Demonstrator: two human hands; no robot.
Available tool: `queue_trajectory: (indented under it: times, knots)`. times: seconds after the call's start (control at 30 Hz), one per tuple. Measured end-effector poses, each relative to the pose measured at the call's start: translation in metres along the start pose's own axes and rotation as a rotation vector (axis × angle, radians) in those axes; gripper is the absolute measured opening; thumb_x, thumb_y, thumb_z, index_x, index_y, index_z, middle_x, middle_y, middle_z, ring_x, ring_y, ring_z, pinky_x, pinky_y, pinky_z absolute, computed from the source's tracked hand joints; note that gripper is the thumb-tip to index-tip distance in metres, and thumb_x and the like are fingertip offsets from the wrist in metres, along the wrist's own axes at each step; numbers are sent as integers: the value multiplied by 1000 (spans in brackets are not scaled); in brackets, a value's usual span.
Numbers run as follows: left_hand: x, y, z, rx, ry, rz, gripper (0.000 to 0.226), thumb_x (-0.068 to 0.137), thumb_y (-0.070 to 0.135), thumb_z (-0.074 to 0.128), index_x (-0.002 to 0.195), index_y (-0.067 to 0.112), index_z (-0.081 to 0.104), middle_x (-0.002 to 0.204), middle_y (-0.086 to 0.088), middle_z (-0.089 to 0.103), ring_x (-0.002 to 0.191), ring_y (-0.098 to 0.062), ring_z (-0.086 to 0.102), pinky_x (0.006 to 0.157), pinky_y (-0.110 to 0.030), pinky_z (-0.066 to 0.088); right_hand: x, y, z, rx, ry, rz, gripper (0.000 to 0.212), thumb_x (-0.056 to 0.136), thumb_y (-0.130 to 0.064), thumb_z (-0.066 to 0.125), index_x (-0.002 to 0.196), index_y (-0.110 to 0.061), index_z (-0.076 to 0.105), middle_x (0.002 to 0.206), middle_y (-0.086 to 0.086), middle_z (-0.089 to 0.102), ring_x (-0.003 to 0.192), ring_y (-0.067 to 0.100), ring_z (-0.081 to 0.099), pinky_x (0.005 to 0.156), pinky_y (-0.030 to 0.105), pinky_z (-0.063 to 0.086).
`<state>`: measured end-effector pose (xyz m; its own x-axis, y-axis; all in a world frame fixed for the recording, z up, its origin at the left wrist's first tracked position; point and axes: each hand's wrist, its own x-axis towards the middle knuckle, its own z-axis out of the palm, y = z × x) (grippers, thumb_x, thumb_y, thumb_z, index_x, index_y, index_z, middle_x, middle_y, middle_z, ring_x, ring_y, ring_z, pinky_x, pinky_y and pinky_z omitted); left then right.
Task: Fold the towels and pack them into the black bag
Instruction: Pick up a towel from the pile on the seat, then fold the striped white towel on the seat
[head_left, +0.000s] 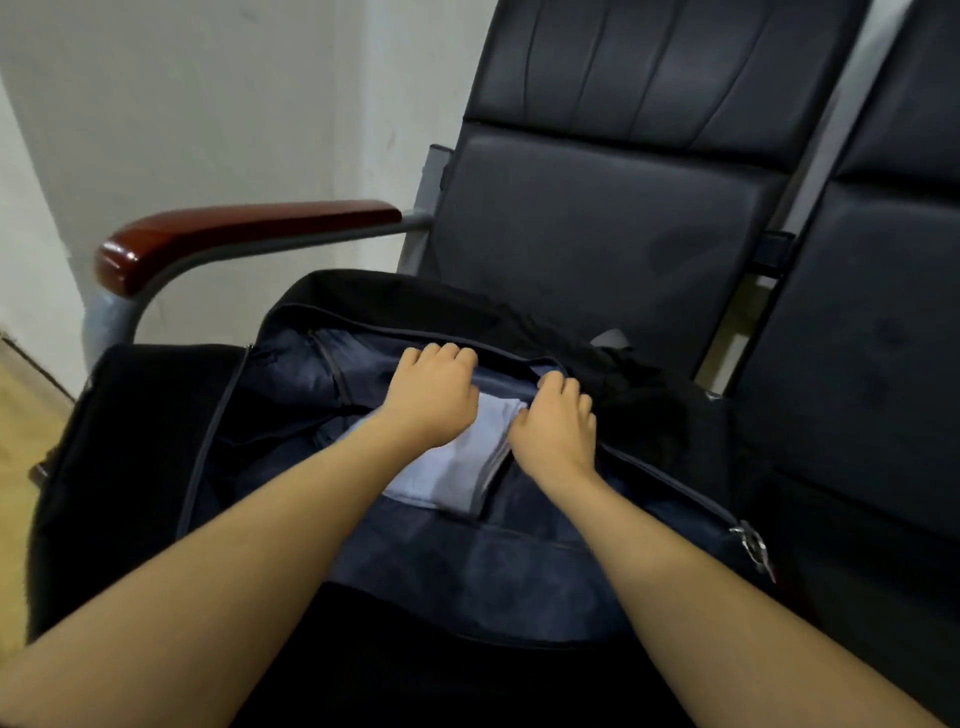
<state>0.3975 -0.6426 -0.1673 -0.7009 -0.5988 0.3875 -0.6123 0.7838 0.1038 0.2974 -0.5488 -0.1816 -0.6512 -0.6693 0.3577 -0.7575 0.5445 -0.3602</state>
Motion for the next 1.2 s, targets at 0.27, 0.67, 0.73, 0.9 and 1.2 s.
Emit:
queue_trajectory:
  times: [0.27, 0.67, 0.73, 0.9, 1.2]
  knots:
    - [-28, 109, -89, -349, 70, -55, 33, 91, 14, 43, 122, 11, 54, 118, -8, 61, 105, -31, 55, 90, -38, 42, -46, 40, -134, 193, 118, -16, 19, 94, -12, 46, 112, -11, 49, 119, 6, 51, 111, 27, 48, 90, 38, 41]
    - [-113, 382, -87, -751, -169, 228, 26, 93, 16, 43, 112, 18, 60, 103, 0, 65, 82, -15, 60, 84, -36, 51, -186, 265, -304, 247, 259, 365, 7, 96, -21, 45, 99, -18, 51, 85, 2, 61, 70, 17, 59, 64, 34, 48]
    - [-125, 431, -84, -807, -219, 301, 25, 94, 18, 44, 112, 20, 60, 102, 3, 64, 83, -13, 60, 83, -36, 52, -211, 306, -325, 235, 307, 415, 7, 95, -19, 46, 97, -17, 53, 81, 2, 61, 69, 18, 58, 63, 34, 47]
    - [-153, 555, -77, -900, -330, 473, 25, 95, 17, 41, 111, 19, 60, 94, 3, 64, 74, -14, 60, 77, -37, 54, -270, 406, -373, 127, 411, 569, 6, 93, -13, 47, 90, -13, 52, 87, 9, 62, 78, 25, 54, 63, 31, 38]
    - [-198, 702, -32, -522, -473, 697, 42, 92, 11, 45, 134, 12, 41, 133, -13, 44, 120, -33, 42, 97, -41, 38, -347, 523, -400, -170, 249, 787, 33, 87, -24, 59, 115, -9, 53, 119, 11, 54, 109, 32, 52, 89, 37, 42]
